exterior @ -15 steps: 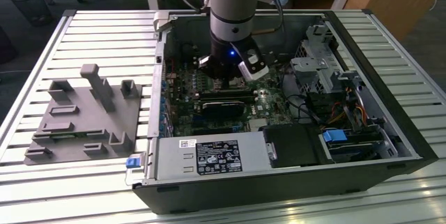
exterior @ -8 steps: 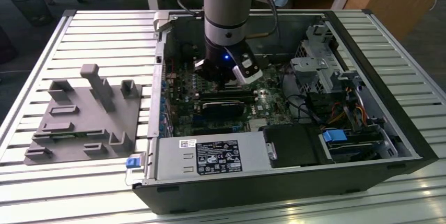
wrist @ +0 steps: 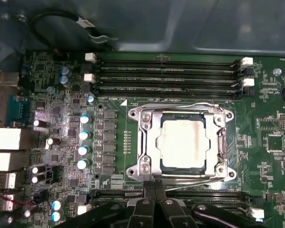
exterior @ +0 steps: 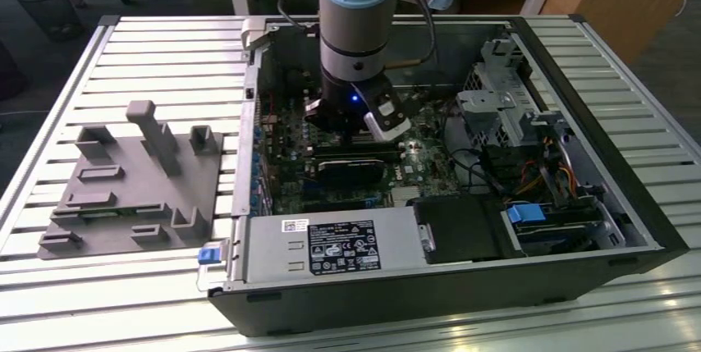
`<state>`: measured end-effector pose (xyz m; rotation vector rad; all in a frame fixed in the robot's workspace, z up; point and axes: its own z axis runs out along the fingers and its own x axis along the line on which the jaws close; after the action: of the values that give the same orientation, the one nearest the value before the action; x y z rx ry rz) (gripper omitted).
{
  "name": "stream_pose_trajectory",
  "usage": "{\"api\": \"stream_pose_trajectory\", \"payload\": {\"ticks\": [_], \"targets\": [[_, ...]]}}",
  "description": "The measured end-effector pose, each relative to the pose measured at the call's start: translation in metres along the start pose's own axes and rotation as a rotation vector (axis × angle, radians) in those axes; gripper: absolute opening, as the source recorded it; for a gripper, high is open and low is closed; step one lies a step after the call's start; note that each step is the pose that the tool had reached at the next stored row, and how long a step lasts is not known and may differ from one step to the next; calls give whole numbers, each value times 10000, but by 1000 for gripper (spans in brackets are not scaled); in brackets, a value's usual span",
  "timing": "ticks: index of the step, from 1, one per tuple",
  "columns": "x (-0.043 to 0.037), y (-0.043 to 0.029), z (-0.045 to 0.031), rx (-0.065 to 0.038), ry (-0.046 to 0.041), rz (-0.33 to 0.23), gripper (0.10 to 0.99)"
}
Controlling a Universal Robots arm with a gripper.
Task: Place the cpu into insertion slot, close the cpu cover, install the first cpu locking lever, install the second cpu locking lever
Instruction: 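Install the second cpu locking lever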
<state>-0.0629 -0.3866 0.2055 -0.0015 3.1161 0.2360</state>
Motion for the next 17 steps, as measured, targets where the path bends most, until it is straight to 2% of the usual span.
{"api": "stream_pose_trajectory", "payload": {"ticks": [3, 7, 13, 17], "targets": [[17, -45, -2, -158, 1, 3, 106], [60, -70, -2, -391, -2, 6, 106], [95, -83, 48, -560, -1, 10, 106], [116, -88, 72, -763, -4, 9, 106]]}}
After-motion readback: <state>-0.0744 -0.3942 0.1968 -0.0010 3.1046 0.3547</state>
